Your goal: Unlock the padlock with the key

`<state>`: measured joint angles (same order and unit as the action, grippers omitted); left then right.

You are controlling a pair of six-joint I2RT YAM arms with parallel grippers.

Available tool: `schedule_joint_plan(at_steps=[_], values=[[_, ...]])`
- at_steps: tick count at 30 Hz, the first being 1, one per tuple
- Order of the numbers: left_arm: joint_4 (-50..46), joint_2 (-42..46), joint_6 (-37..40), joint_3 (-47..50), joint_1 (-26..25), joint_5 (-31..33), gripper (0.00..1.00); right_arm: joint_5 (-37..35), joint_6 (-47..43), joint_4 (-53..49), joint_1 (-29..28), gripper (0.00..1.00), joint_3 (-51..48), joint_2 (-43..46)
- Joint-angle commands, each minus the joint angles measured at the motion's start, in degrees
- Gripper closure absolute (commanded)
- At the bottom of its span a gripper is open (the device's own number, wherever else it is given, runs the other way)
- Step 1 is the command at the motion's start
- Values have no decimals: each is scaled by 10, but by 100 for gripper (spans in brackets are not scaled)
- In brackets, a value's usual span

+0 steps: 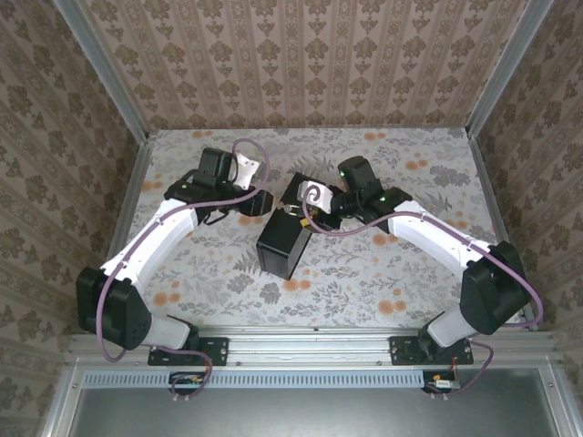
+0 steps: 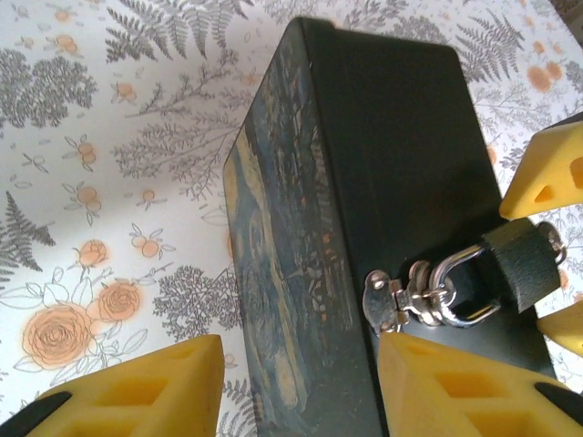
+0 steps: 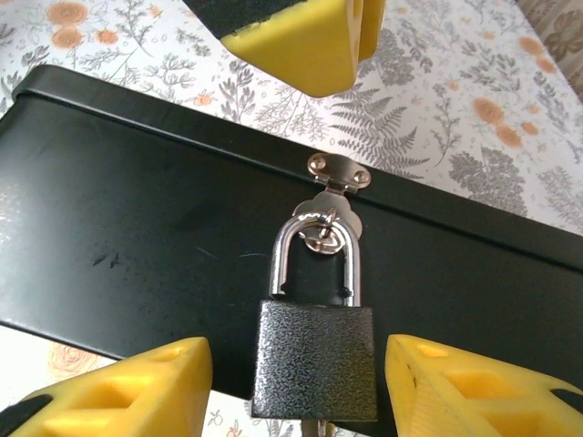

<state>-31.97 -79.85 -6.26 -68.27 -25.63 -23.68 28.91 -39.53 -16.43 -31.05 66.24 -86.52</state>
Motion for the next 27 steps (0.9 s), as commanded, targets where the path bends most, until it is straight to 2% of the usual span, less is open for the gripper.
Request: schedule_joint_plan(at_steps=[1,12,18,21,27], values=[[-14,12,-9,6,0,4,51,15,-29,-42,-4,46,26,-14],[-13,5,6,-6,4,-14,52,-27,-50,-62,-16,55,41,-41],[-27,2,30,-9,-1,-45,53,-60,-38,-70,-22,64,59,-39],[-31,0,34,-7,0,-48,53,-48,-3,-54,-21,66,64,-29],[-23,-1,42,-1,-1,-66,54,18,86,-67,2,72,87,-32]])
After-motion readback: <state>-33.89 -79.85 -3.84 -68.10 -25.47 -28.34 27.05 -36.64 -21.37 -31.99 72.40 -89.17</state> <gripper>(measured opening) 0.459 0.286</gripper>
